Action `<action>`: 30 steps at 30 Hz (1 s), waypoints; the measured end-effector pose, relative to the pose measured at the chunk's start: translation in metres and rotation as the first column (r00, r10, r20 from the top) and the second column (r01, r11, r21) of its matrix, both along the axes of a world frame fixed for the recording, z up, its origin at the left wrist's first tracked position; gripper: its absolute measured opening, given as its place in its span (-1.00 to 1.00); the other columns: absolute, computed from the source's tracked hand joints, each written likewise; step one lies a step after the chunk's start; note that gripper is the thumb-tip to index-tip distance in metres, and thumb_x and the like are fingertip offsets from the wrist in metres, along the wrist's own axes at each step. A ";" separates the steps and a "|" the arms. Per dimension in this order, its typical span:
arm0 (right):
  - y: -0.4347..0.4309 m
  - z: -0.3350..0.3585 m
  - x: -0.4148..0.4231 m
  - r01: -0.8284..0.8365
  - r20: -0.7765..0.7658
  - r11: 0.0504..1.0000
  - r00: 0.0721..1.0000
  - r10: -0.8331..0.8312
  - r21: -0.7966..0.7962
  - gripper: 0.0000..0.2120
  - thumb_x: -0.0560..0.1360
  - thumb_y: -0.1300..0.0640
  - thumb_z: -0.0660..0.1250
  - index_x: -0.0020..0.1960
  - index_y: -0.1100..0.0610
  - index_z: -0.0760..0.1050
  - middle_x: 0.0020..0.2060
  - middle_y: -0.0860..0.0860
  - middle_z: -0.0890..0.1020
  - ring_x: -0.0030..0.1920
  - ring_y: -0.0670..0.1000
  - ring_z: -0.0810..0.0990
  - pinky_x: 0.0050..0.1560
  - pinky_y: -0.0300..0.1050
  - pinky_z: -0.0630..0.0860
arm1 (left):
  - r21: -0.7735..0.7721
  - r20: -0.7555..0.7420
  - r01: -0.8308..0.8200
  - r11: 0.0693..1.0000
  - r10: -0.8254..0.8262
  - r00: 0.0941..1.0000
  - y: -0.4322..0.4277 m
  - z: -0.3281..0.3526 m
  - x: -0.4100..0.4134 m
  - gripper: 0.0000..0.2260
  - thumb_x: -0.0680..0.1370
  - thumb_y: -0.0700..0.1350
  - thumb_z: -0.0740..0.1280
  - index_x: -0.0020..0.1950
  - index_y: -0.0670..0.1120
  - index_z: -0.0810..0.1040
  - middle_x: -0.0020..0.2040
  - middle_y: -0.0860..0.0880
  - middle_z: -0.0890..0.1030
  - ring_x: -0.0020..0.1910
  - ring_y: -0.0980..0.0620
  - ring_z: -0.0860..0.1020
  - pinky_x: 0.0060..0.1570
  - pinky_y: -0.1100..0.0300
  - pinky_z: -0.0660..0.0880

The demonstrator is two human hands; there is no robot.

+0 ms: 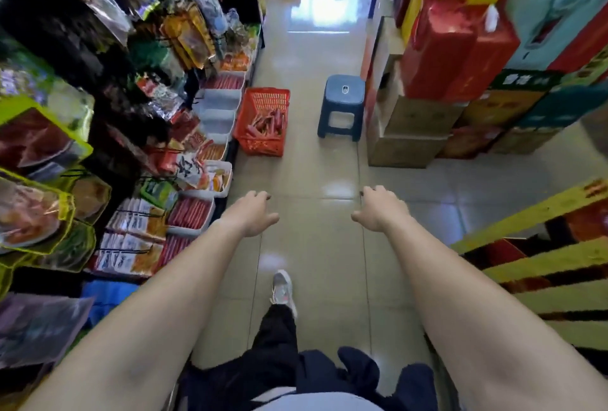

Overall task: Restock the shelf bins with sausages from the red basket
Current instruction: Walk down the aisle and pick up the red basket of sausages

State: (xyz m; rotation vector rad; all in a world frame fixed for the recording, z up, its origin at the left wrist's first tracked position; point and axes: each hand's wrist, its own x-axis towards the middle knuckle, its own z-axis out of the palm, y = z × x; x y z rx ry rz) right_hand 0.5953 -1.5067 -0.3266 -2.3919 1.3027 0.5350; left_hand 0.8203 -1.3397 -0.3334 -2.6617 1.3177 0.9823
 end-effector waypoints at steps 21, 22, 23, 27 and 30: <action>-0.398 -0.016 0.313 0.023 0.031 1.000 0.999 -0.022 -0.016 -0.41 0.49 -0.18 0.29 0.44 0.05 0.34 0.31 0.10 0.46 0.30 0.18 0.44 0.20 0.13 0.49 | 0.025 0.011 0.091 0.996 -0.091 0.996 -0.416 -0.015 0.315 -0.43 0.56 0.14 0.28 0.50 -0.10 0.32 0.47 -0.19 0.36 0.44 -0.22 0.37 0.39 -0.09 0.35; -0.424 -0.021 0.323 0.020 0.025 1.000 0.999 -0.020 -0.013 -0.42 0.49 -0.18 0.29 0.43 0.05 0.35 0.31 0.09 0.46 0.29 0.18 0.44 0.20 0.13 0.49 | 0.031 0.014 0.080 0.996 -0.081 0.997 -0.438 -0.017 0.326 -0.42 0.56 0.15 0.29 0.50 -0.10 0.32 0.47 -0.18 0.36 0.42 -0.23 0.38 0.38 -0.10 0.35; -0.450 -0.024 0.333 0.016 0.023 1.000 1.000 -0.016 -0.007 -0.43 0.49 -0.18 0.29 0.41 0.05 0.36 0.30 0.09 0.47 0.29 0.17 0.44 0.20 0.13 0.49 | 0.038 0.011 0.064 0.997 -0.065 0.998 -0.461 -0.016 0.337 -0.42 0.56 0.15 0.29 0.50 -0.09 0.32 0.47 -0.18 0.36 0.42 -0.22 0.39 0.38 -0.09 0.36; -0.554 -0.025 0.371 -0.002 0.013 1.000 1.000 0.002 0.003 -0.48 0.49 -0.20 0.30 0.35 0.05 0.39 0.25 0.07 0.49 0.24 0.14 0.45 0.15 0.08 0.49 | 0.054 -0.009 -0.021 0.998 0.022 1.000 -0.547 -0.007 0.378 -0.40 0.55 0.14 0.30 0.51 -0.09 0.31 0.47 -0.16 0.37 0.41 -0.19 0.40 0.34 -0.06 0.40; -0.625 -0.019 0.402 -0.004 0.000 1.000 1.000 0.004 0.019 -0.46 0.50 -0.15 0.29 0.41 0.06 0.35 0.28 0.09 0.47 0.28 0.16 0.42 0.16 0.09 0.47 | 0.044 -0.022 -0.061 0.997 0.062 0.998 -0.610 -0.001 0.410 -0.40 0.57 0.15 0.29 0.53 -0.09 0.28 0.49 -0.16 0.35 0.42 -0.18 0.39 0.35 -0.05 0.39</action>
